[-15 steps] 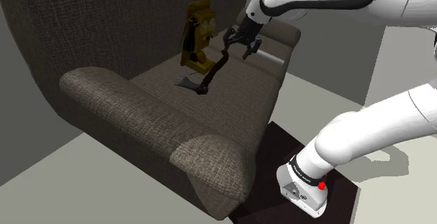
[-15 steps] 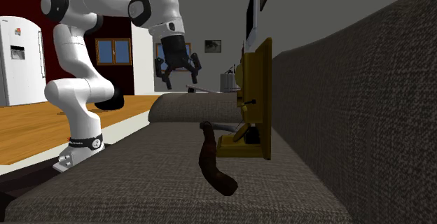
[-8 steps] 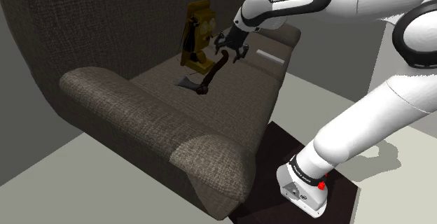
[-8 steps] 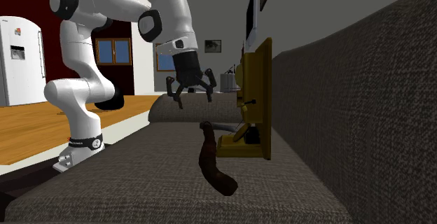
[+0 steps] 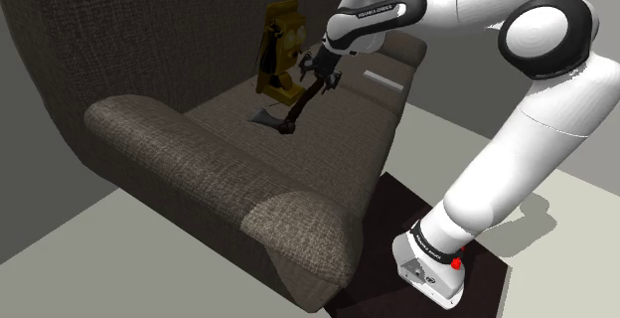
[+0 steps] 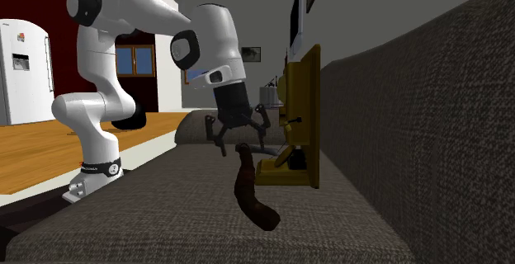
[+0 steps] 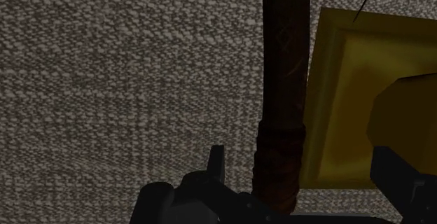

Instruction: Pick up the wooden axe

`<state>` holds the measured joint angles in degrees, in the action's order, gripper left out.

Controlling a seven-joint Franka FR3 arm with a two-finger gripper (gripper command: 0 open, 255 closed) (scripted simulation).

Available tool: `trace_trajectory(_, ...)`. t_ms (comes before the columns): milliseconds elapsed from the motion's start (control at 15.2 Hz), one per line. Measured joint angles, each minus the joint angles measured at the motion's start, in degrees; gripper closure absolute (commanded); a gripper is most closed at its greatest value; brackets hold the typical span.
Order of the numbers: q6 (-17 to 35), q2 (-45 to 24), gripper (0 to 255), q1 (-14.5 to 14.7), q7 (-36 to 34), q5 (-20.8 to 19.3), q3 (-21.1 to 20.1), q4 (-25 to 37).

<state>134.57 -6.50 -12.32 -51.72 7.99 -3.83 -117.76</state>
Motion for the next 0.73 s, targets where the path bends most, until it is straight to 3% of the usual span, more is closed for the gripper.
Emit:
trace_trajectory(462,4.76,-3.22,0,0.04,0.0,0.34,-0.01,-1.52)
trace_trajectory(528,5.03,-3.33,255,0.04,0.05,0.38,-0.02,-1.67)
trace_trajectory(726,5.3,-3.36,255,0.04,0.09,0.43,-0.03,-1.82)
